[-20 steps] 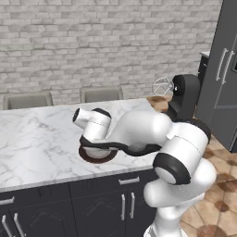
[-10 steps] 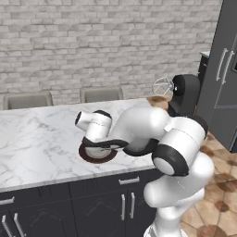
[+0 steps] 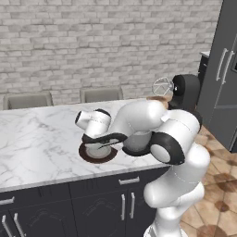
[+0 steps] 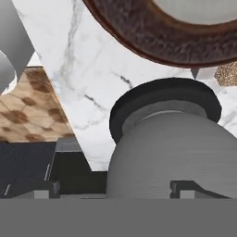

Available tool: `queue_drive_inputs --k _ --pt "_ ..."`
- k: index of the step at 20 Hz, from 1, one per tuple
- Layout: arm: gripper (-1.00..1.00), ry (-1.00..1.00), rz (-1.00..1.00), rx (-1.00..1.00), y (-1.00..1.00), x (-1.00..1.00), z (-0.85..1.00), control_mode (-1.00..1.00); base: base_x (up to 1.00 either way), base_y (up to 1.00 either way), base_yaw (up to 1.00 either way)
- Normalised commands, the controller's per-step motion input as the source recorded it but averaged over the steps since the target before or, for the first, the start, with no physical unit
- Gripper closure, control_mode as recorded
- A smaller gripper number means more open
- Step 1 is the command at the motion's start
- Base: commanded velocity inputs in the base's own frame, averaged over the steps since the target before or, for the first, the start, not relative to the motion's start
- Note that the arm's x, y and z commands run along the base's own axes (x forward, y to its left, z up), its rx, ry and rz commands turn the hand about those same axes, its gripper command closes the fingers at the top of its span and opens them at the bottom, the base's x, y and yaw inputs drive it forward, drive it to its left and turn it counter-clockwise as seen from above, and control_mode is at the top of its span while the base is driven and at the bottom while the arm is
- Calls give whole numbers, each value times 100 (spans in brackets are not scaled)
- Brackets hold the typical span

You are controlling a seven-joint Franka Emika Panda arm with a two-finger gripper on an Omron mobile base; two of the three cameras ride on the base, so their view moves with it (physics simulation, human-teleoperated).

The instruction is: Add butter and sugar cubes to the stand mixer bowl and then turn on the stand mixer to begin making frosting.

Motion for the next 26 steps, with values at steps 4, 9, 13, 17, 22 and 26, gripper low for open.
queue_drive_inputs --k 4,9,13,17,22,26 --pt "-100 6 0 0 0 13 -17 -100 0 0 0" --pt "-100 1 0 0 0 7 -16 -100 0 0 0" --pt "-100 0 0 0 0 6 -16 -100 0 0 0" --pt "-100 0 0 0 0 14 -14 -100 0 0 0" --pt "-100 0 0 0 0 22 -13 -100 0 0 0" --pt "-100 0 0 0 0 22 -12 -100 0 0 0"
